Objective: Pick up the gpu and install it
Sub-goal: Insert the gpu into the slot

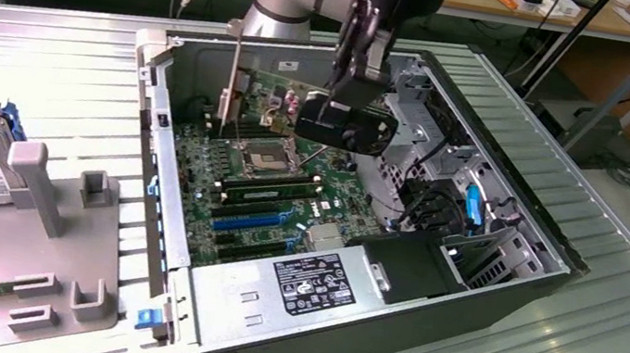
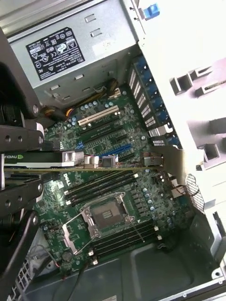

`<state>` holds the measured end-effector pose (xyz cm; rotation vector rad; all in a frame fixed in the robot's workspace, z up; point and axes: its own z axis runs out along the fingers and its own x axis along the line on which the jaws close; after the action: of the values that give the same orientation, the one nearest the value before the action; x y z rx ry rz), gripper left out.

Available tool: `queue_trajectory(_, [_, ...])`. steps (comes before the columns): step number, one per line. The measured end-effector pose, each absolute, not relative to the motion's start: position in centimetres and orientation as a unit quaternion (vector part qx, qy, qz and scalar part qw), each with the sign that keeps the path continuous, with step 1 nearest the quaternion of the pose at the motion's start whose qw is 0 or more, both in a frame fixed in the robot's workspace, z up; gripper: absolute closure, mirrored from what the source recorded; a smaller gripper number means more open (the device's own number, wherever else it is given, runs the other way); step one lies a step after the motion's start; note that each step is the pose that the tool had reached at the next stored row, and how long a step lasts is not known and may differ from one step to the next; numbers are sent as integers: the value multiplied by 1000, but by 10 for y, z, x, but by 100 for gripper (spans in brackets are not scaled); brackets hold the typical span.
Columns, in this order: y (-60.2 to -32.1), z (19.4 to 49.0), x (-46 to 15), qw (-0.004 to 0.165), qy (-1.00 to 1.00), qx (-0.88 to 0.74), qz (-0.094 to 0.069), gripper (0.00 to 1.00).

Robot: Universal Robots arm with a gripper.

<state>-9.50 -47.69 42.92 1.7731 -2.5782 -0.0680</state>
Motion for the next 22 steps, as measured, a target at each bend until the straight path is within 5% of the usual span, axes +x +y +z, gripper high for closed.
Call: queue_trajectory(22, [-477,427,-93,6,-733,680,-19,73])
